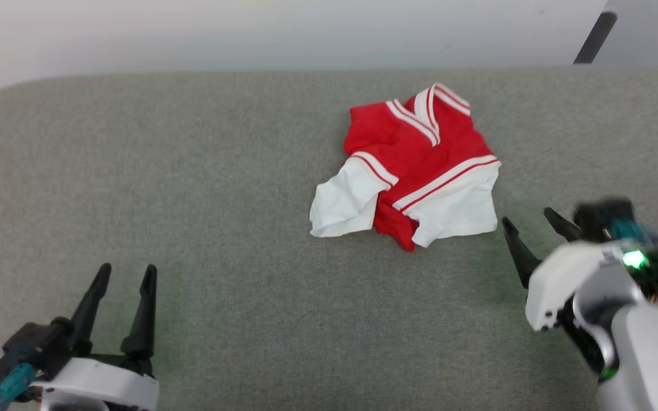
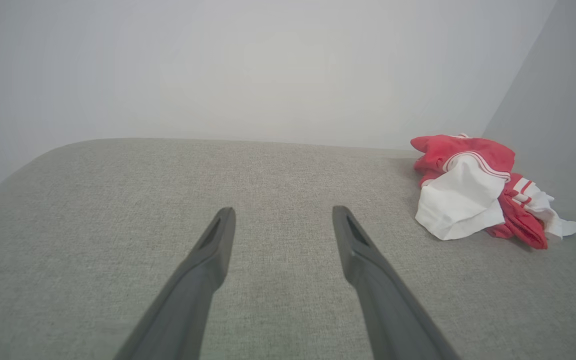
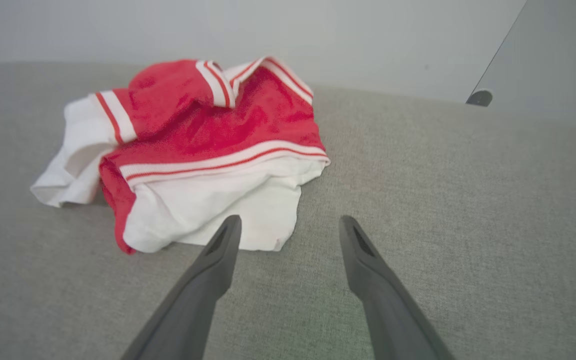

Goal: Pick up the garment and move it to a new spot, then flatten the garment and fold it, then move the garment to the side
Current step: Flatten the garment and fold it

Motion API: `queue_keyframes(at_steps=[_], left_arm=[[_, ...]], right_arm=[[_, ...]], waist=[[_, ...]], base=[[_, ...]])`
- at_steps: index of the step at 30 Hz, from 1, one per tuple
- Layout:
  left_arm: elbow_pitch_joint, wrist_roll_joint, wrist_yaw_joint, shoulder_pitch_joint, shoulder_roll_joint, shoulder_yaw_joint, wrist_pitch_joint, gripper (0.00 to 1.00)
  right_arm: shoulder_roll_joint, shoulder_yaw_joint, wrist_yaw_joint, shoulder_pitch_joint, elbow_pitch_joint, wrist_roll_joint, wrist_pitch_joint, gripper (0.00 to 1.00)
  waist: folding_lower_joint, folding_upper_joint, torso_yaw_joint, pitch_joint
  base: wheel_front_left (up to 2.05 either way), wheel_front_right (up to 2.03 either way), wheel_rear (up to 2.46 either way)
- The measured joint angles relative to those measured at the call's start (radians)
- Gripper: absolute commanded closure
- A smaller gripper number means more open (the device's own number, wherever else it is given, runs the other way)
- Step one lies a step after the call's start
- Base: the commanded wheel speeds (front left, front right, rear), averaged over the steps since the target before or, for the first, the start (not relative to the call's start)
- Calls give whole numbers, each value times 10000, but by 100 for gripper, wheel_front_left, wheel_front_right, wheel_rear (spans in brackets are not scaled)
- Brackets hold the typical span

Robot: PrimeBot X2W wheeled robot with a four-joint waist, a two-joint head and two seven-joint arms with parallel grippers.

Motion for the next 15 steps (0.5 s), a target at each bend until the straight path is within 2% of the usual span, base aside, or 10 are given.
queue_keyframes(at_steps=[5, 8, 12, 15], left_arm=[[-73, -77, 0, -187, -150, -86, 0, 0], [-98, -134, 0, -353, -155, -105, 0, 0], [-119, -270, 0, -562, -150, -115, 0, 0], [-121, -316, 0, -713, -151, -178, 0, 0]], right_arm=[[-614, 564, 2, -1151, 111, 305, 3327, 0], [-894, 686, 2, -1797, 163, 522, 4895, 0], [-961, 667, 2, -2422, 293, 650, 6439, 0], [-888, 566, 2, -2721, 332, 637, 7196, 0]], waist=[[0, 0, 180, 442], [0, 0, 323, 721], [0, 0, 514, 1102], [0, 0, 646, 1379]], base=[[0, 0, 0], [0, 0, 0], [0, 0, 0], [0, 0, 0]])
